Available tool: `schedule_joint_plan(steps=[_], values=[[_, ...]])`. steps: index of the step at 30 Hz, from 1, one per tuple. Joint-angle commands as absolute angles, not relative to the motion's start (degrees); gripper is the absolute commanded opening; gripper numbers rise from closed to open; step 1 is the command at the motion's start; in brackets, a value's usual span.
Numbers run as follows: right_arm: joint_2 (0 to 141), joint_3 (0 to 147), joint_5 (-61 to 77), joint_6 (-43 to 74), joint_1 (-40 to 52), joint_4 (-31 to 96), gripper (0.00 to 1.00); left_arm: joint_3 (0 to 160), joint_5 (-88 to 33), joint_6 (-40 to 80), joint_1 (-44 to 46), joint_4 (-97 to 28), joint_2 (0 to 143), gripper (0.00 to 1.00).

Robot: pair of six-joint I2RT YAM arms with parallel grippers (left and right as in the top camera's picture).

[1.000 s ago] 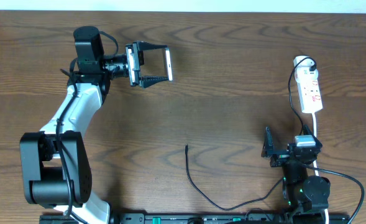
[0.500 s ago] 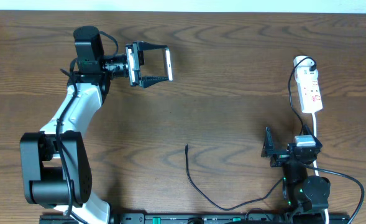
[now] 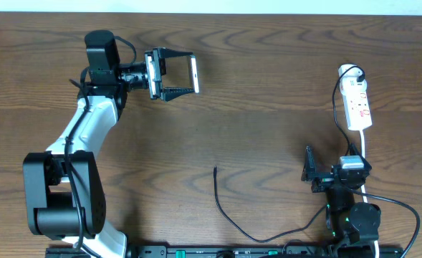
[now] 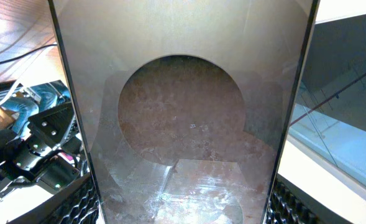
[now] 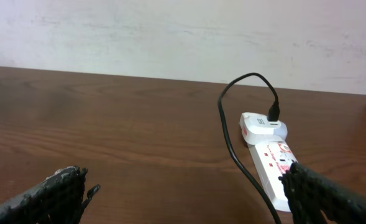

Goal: Plug charger to phone and switch on socket

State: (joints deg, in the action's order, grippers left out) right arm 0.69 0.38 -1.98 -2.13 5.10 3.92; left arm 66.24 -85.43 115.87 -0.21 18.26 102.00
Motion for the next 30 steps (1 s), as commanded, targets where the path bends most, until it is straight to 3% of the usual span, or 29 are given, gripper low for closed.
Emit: schedule_joint_plan(steps=[1, 20, 25, 30], values=[[0.38, 0.32, -2.44, -2.83, 4.71, 4.12, 0.99, 67.61, -87.66, 116.25, -0.32, 18.81, 99.94, 0.07], [0.38, 0.32, -2.94, -3.38, 4.71, 2.61, 0.99, 67.61, -87.92, 114.91, -0.32, 19.07, 99.94, 0.07], [0.38, 0.32, 3.73, -2.81, 4.71, -3.40, 0.99, 67.61, -87.88, 113.60, -0.32, 20.69, 99.94, 0.07], [0.38, 0.45, 9.61, 5.32, 4.71, -7.88, 0.99, 67.61, -86.91, 109.21, -0.32, 22.31, 99.94, 0.07]])
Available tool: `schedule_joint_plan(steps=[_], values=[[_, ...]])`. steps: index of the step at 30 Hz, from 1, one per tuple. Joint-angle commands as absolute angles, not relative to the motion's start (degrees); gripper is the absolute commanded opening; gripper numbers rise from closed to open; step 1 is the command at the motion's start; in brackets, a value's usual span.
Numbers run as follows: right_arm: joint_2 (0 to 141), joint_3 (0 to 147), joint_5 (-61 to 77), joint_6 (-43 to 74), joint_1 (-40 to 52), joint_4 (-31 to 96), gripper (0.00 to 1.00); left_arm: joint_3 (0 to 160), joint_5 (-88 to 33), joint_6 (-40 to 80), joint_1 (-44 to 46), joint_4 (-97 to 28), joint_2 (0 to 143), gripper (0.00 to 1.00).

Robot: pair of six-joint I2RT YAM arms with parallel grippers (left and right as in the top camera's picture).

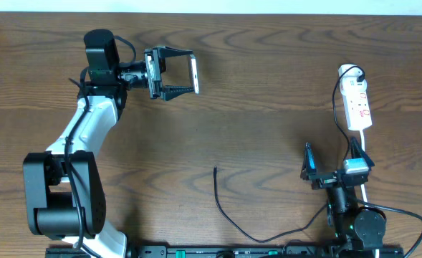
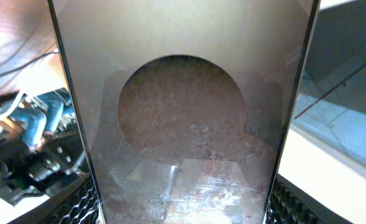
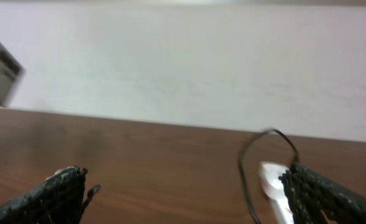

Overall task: Plug charger to phone and switch on socket
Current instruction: 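Move the right gripper toward the phone held by the left gripper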

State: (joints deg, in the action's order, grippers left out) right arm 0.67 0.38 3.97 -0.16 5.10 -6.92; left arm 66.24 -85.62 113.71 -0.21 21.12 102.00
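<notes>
My left gripper (image 1: 183,71) is shut on the phone (image 1: 194,74), holding it on edge above the table at upper left; its back fills the left wrist view (image 2: 183,124). The black charger cable (image 1: 228,215) lies on the table at lower centre with its free plug end (image 1: 215,170) pointing up. It runs to the white power strip (image 1: 357,104) at the right, where the adapter (image 1: 349,72) is plugged in. My right gripper (image 1: 331,159) stands open and empty near the front edge, below the strip. The strip (image 3: 273,186) shows blurred in the right wrist view.
The brown wooden table (image 1: 268,107) carries only the cable and strip. A white wall (image 3: 183,62) rises behind the far edge. A black rail (image 1: 218,251) runs along the front edge between the arm bases.
My right arm has pulled back toward the front edge and its camera has tilted up, showing more wall. The left gripper with the phone has shifted slightly toward the far edge.
</notes>
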Motion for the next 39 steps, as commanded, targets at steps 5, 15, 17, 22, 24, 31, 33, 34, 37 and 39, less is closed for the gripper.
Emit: schedule_joint_plan(steps=[5, 15, 17, 22, 24, 31, 33, 34, 37, 39], values=[[2.55, 2.68, 17.41, 8.27, 4.71, -3.66, 0.99, 67.61, -82.78, 104.27, -0.30, 22.41, 99.94, 0.07], [28.69, 20.27, 35.07, 4.67, 4.71, -0.16, 0.99, 67.61, -74.54, 92.75, -0.03, 22.41, 99.94, 0.07], [36.36, 25.56, 40.95, 3.68, 4.71, 0.05, 0.99, 67.61, -72.27, 90.89, 0.08, 22.41, 99.94, 0.07], [55.07, 39.42, 52.10, 3.75, 5.08, 3.62, 0.99, 67.61, -67.53, 89.14, 1.17, 22.31, 99.96, 0.07], [61.32, 44.10, 53.58, 3.75, 5.82, 4.93, 0.99, 67.61, -65.17, 89.12, 2.11, 21.45, 99.96, 0.07], [76.55, 55.92, 53.49, -0.51, 10.26, 4.93, 0.99, 67.61, -56.29, 86.78, 6.96, 17.10, 99.96, 0.07], [78.35, 57.49, 53.47, -2.46, 11.14, 4.89, 0.99, 67.61, -54.24, 86.21, 8.03, 16.08, 99.96, 0.07], [78.96, 57.98, 53.43, -2.94, 11.46, 4.54, 0.99, 67.61, -53.19, 85.73, 8.58, 15.64, 99.96, 0.07], [79.55, 58.13, 50.70, -2.87, 12.14, 3.18, 0.99, 67.61, -51.92, 85.27, 10.07, 15.00, 99.96, 0.07], [79.53, 58.13, 49.65, -2.87, 12.34, 2.87, 0.99, 67.61, -51.77, 85.27, 10.98, 15.05, 99.96, 0.07]])
